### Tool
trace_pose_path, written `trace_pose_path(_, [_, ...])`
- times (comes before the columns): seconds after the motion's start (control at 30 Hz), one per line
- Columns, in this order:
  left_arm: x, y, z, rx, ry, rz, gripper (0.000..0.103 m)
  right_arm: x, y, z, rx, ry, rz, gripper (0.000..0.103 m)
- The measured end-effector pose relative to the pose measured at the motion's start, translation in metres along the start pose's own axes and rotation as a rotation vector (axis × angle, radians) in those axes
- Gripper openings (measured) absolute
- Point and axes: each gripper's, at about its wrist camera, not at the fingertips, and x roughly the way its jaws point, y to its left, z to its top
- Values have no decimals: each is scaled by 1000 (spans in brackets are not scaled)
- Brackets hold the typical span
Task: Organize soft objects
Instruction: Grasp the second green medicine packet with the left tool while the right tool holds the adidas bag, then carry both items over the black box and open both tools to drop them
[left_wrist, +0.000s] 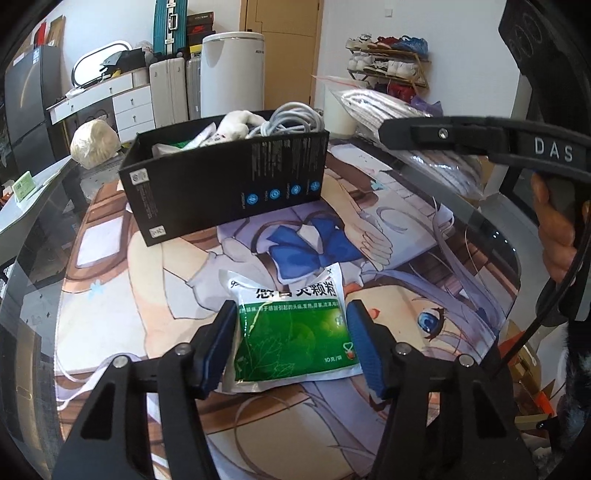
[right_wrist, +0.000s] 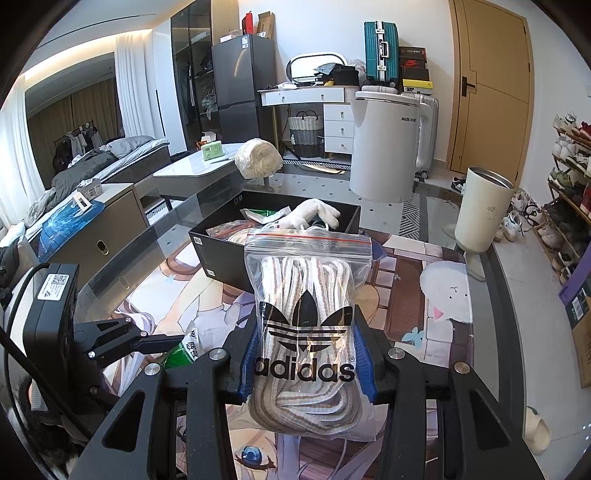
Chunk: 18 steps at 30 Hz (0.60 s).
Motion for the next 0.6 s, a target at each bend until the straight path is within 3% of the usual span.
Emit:
trace_pose_path(0.23, [-14, 12, 5, -34, -52, -5, 59, -5, 1, 1, -1, -24, 2, 44])
trace_pose_path(0.6, [-38, 45, 33, -80, -151, 51, 59, -6, 2, 4, 0, -66, 1, 44])
